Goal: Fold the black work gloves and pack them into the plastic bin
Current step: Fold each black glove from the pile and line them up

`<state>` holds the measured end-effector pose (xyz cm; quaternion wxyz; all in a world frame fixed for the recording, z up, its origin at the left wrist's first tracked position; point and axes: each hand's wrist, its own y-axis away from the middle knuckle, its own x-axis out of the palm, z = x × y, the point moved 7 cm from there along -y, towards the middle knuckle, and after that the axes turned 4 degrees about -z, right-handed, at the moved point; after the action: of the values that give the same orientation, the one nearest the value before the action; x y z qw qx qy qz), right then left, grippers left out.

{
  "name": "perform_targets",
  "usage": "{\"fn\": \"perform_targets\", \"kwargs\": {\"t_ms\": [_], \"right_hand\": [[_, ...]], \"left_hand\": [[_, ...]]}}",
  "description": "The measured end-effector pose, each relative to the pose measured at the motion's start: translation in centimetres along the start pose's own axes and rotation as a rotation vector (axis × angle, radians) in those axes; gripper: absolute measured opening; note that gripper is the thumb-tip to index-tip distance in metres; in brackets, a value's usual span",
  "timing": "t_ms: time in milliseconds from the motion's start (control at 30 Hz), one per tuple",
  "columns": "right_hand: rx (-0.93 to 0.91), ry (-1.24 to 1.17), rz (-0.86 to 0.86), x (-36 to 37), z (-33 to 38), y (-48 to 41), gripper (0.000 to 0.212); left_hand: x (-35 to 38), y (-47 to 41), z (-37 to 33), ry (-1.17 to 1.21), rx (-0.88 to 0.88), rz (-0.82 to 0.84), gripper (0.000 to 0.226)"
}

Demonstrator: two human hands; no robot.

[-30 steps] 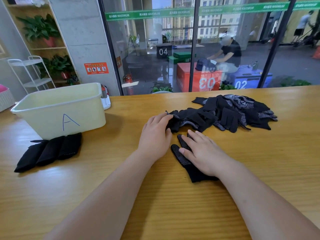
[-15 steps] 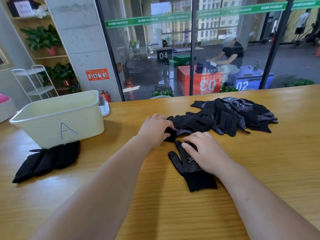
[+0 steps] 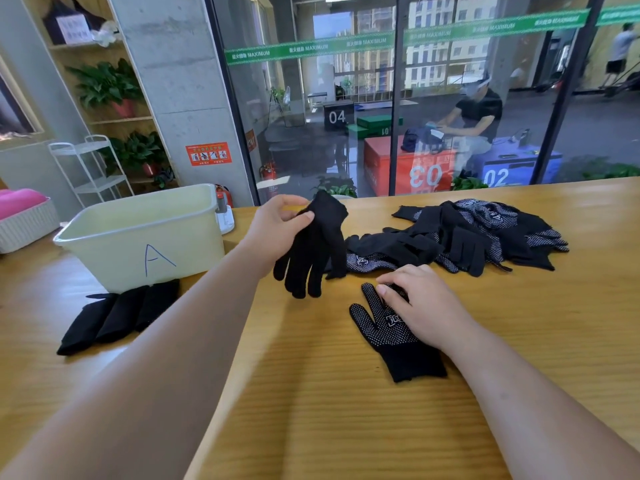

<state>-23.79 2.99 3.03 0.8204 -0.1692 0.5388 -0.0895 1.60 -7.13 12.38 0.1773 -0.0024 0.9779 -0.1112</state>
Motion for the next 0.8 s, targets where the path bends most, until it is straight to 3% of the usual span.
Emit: {"fn": "perform_targets", "kwargs": {"t_ms": [67, 133, 233, 367, 467, 633, 733, 800], "right_hand": [[-0.002, 0.003, 0.001, 0.0, 0.1, 0.1, 0.045], [-0.005, 0.007, 0.003, 0.1, 0.1, 0.1, 0.046], [-0.013, 0.004, 0.002, 0.2, 0.2, 0.2, 0.043], [-0.001, -0.033, -0.008, 0.0, 0.3, 0.5, 0.039], [-0.012, -0.052, -0.022, -0.2, 0.3, 0.6, 0.038], [-0.017, -0.045, -0.006, -0.1, 0.2, 0.5, 0.038], [-0.017, -0.036, -0.008, -0.1, 0.5, 0.7, 0.035], [-0.018, -0.018, 0.007, 0.0, 0.7, 0.9, 0.036]], "left_hand": [[-0.1, 0.7, 0.7, -0.024, -0.061, 0.111, 0.03], [-0.4, 1.5, 1.0, -0.072, -0.082, 0.158, 0.021], [-1.4, 2.3, 0.4, -0.103, -0.035, 0.09, 0.015], [-2.8, 3.7, -1.5, 0.082, 0.172, -0.002, 0.013], [-2.2, 5.9, -0.9, 0.019, 0.254, 0.152, 0.015], [0.2, 9.9, 4.6, -0.281, 0.187, 0.476, 0.028], [0.1, 10.6, 5.8, -0.33, 0.194, 0.427, 0.024], [-0.2, 11.0, 5.2, -0.38, 0.309, 0.327, 0.016]]}}
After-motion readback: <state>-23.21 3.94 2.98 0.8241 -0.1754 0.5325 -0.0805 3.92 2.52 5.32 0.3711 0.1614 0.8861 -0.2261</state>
